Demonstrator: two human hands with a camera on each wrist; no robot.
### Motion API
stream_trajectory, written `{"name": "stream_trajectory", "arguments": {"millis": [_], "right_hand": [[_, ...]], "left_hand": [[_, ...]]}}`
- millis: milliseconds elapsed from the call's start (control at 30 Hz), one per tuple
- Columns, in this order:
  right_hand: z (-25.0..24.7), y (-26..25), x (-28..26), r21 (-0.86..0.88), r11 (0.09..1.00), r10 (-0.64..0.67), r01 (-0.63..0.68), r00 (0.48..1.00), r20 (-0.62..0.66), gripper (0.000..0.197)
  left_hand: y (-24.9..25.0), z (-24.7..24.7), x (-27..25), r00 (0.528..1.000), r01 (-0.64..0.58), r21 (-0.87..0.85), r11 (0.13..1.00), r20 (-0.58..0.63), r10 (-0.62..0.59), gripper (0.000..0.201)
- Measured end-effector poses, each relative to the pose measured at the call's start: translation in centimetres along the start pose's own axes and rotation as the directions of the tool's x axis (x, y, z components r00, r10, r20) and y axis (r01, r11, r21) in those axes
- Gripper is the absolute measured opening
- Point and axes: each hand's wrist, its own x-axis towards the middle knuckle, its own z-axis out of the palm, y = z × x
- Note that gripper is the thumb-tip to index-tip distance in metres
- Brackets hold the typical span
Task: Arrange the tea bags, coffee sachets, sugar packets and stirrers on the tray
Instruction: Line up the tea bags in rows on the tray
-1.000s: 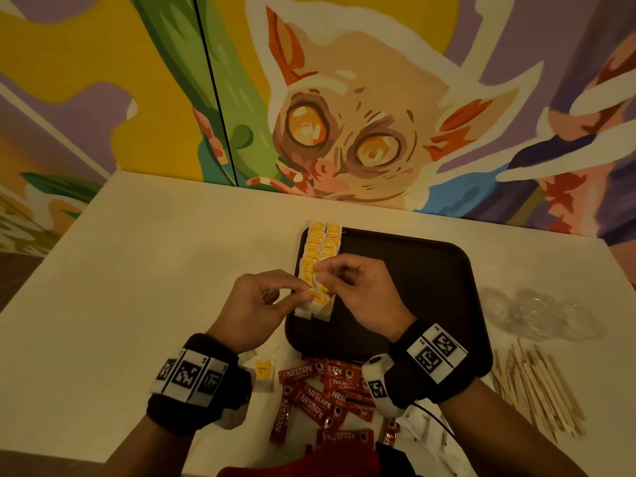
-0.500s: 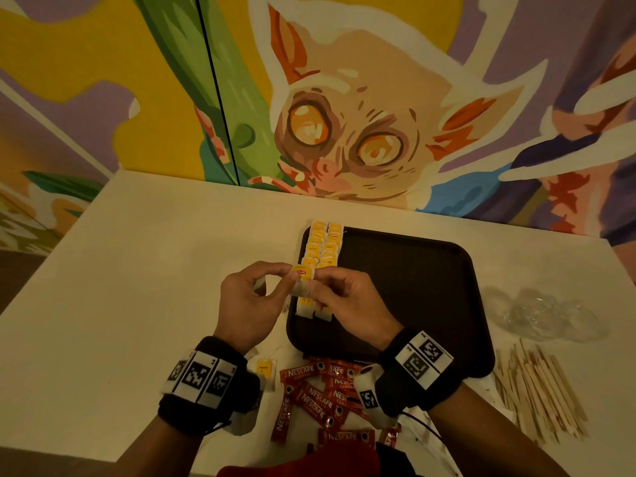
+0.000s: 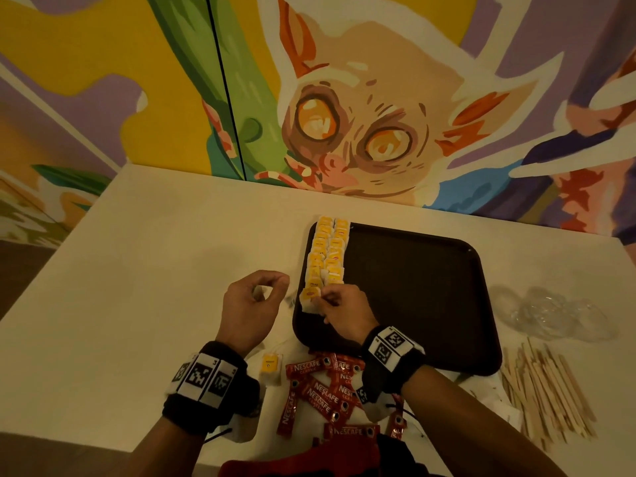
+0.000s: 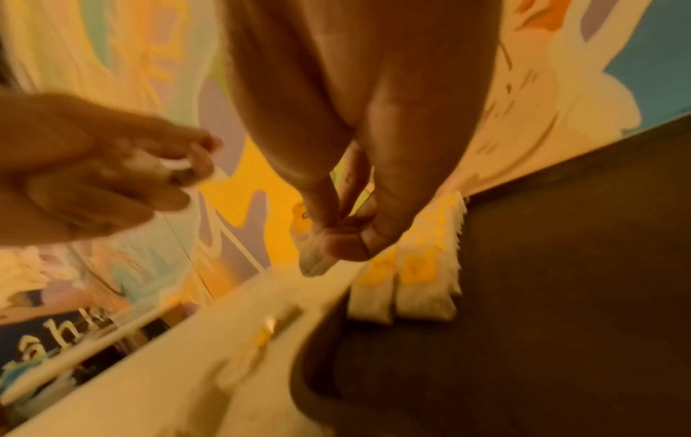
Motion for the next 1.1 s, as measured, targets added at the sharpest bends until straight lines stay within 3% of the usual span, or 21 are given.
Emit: {"name": "stream_trajectory", "arguments": {"millis": [267, 500, 600, 767, 900, 1000, 1100], "right_hand": [[2.5, 3.2, 2.8, -0.179, 0.963, 0.201, -0.199, 0.980, -0.004, 0.006], [3.5, 4.5, 3.8, -0.222, 0.949, 0.216, -0.223, 0.975, -0.053, 0.011], [3.5, 4.6, 3.8, -0.215, 0.952, 0.206, -0.219, 0.975, -0.080, 0.015], [2.4, 3.5, 2.8, -0.170, 0.972, 0.133, -0.159, 0.979, -0.155, 0.024], [0.9, 0.0, 0.3, -0.061, 0.998, -0.020, 0.009, 0.985, -0.169, 0.014], [0.3, -3.2, -2.3, 0.129, 0.982, -0.129, 0.138, 0.989, -0.079, 0.010], [0.0, -5.2, -4.3, 0.209, 0.957, -0.207, 0.200, 0.978, 0.014, 0.017]], "left_hand": [[-0.6, -0.3, -0.5, 0.999, 0.037, -0.011, 0.999, 0.031, -0.037, 0.007], [-0.9, -0.2, -0.4, 0.991, 0.114, -0.026, 0.993, 0.073, -0.112, 0.016], [-0.5, 0.1, -0.4, 0.979, 0.187, -0.120, 0.975, 0.101, -0.176, 0.022], [-0.1, 0.4, -0.3, 0.941, 0.332, -0.344, 0.878, 0.176, -0.287, 0.034], [0.5, 0.6, 0.2, 0.890, 0.456, -0.519, 0.723, 0.257, -0.377, 0.045], [1.2, 0.6, 0.4, 0.864, 0.500, -0.628, 0.596, 0.317, -0.390, 0.053], [2.0, 0.5, 0.4, 0.852, 0.519, -0.666, 0.535, 0.355, -0.384, 0.057]]}}
